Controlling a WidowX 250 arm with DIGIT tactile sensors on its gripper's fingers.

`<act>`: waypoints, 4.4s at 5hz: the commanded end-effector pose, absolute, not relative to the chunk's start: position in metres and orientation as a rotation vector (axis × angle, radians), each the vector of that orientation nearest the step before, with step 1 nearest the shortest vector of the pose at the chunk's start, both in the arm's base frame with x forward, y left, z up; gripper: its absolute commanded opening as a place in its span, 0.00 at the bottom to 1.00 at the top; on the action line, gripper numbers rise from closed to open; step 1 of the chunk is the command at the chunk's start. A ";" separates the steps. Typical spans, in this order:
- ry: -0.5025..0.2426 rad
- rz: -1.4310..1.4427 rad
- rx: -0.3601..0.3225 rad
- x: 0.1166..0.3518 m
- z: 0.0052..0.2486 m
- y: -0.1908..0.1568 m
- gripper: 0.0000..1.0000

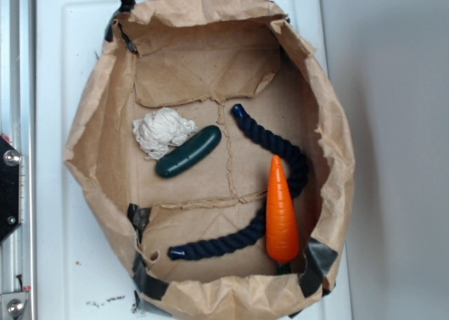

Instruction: Grab the white paper.

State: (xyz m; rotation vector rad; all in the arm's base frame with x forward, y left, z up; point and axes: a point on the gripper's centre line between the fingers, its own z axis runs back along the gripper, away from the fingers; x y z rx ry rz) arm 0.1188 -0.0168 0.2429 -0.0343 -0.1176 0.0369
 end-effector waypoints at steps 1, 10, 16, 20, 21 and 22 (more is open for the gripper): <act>-0.118 0.037 -0.034 0.119 0.243 -0.017 1.00; -0.199 -0.879 0.127 0.268 0.133 0.044 1.00; -0.080 -0.928 0.093 0.263 0.076 0.037 1.00; -0.035 -0.962 0.044 0.263 0.057 0.032 1.00; 0.015 -1.018 -0.028 0.265 0.038 0.021 1.00; 0.011 -1.016 0.010 0.266 0.034 0.014 1.00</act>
